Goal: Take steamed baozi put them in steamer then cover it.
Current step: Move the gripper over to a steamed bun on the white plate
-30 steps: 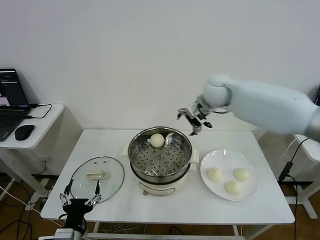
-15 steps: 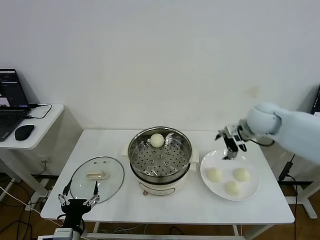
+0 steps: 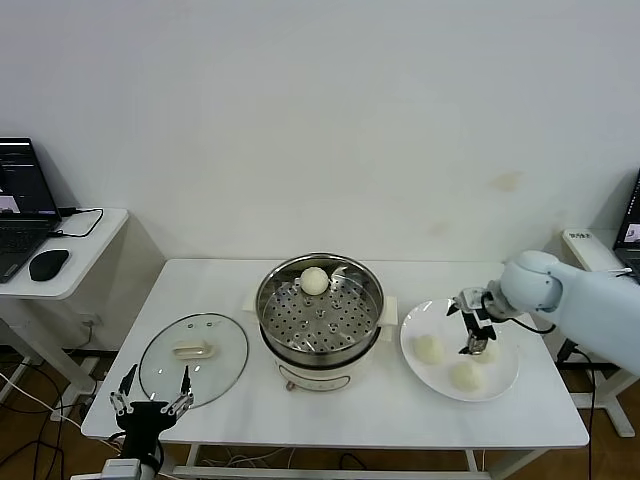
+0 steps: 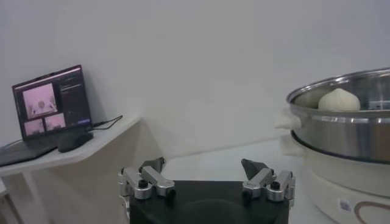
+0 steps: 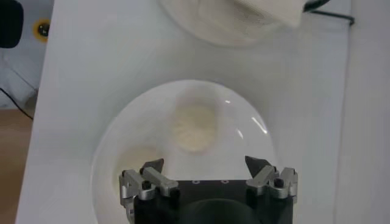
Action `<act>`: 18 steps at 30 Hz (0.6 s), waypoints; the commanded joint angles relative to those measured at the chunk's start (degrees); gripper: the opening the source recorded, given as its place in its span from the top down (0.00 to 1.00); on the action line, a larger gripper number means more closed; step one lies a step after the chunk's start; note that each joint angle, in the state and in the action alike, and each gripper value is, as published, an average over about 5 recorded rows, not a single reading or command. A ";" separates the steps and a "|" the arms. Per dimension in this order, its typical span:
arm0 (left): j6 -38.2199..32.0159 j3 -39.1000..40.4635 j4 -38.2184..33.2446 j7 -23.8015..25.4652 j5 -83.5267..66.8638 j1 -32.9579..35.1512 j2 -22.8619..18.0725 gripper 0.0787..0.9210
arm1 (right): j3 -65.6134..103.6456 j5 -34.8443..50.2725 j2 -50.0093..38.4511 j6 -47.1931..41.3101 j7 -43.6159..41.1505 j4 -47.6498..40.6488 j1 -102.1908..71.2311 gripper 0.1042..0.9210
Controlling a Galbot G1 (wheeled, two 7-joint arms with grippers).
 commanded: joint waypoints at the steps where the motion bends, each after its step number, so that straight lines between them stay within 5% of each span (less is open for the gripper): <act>1: -0.07 -0.67 0.16 -0.05 -0.05 0.14 0.04 0.12 | 4.23 -2.60 5.05 0.45 0.22 -5.76 -6.98 0.12; 18: -0.16 -0.64 0.35 -0.14 -0.01 0.02 -0.52 0.12 | 5.91 -4.57 9.46 0.53 1.19 -9.61 -9.85 0.12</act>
